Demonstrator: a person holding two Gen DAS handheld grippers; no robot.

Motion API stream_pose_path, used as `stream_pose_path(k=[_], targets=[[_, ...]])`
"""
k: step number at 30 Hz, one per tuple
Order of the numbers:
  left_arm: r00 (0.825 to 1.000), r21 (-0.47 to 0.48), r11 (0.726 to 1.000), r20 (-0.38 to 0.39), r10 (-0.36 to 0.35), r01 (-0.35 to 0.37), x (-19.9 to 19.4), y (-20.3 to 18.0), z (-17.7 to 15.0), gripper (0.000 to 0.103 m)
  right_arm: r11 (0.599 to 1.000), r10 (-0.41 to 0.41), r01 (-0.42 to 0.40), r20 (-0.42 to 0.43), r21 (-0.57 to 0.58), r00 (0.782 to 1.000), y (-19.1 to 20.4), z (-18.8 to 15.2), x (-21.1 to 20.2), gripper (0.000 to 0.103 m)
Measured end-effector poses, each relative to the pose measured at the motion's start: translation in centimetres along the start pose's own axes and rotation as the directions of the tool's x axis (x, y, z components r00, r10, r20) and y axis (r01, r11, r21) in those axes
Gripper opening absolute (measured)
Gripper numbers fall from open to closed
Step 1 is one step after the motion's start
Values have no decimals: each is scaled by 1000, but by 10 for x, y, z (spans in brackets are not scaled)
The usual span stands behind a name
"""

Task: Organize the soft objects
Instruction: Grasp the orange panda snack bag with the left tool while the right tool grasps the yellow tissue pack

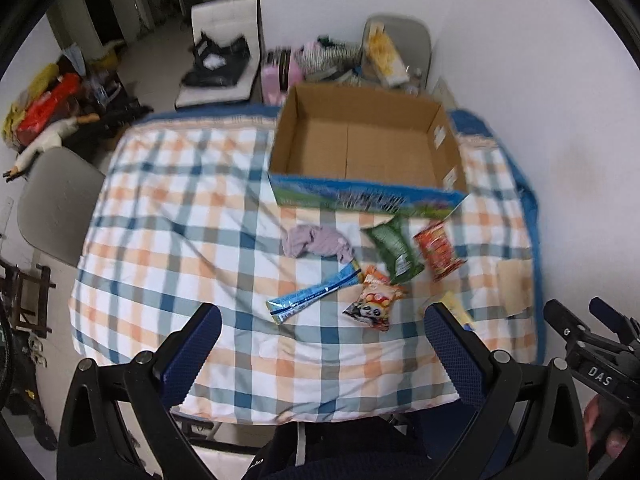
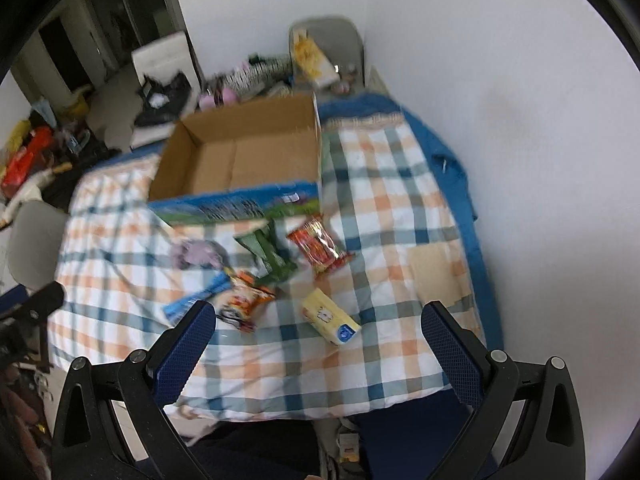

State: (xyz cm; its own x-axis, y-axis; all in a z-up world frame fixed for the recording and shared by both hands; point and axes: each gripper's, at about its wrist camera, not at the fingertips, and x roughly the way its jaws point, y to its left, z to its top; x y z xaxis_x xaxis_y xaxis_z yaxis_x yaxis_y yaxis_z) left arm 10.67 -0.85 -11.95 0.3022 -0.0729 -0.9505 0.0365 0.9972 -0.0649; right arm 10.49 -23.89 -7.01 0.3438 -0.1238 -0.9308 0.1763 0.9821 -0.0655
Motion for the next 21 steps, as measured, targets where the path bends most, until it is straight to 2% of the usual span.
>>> stream_pose_path(k=[5,8,13,17,19,21], targets=[[989,21,999,-143,-36,39,82,-9,5,103,998,-6,-5,-169,-66,986,-7,0,104,103],[980,69,997,-201,-8,23,129,-25,4,103,996,-26,4,-240,-93,971,-11,-8,156,103],[957,148,988,-290,1,44,192,-50,-3,103,994,-19,-19,-334,-110,943,-14,-26,214,103],[933,215,975,-359,29,52,240,-73,-8,103,994,5,-47,-385,-100,923,-14,-35,244,102],[921,234,971,-388,38,59,257,-81,-12,102,992,54,-95,-404,-82,913,-14,-38,256,94],[913,246,968,-405,51,55,270,-86,-17,102,992,71,-110,-432,-67,899,-17,-41,272,76]])
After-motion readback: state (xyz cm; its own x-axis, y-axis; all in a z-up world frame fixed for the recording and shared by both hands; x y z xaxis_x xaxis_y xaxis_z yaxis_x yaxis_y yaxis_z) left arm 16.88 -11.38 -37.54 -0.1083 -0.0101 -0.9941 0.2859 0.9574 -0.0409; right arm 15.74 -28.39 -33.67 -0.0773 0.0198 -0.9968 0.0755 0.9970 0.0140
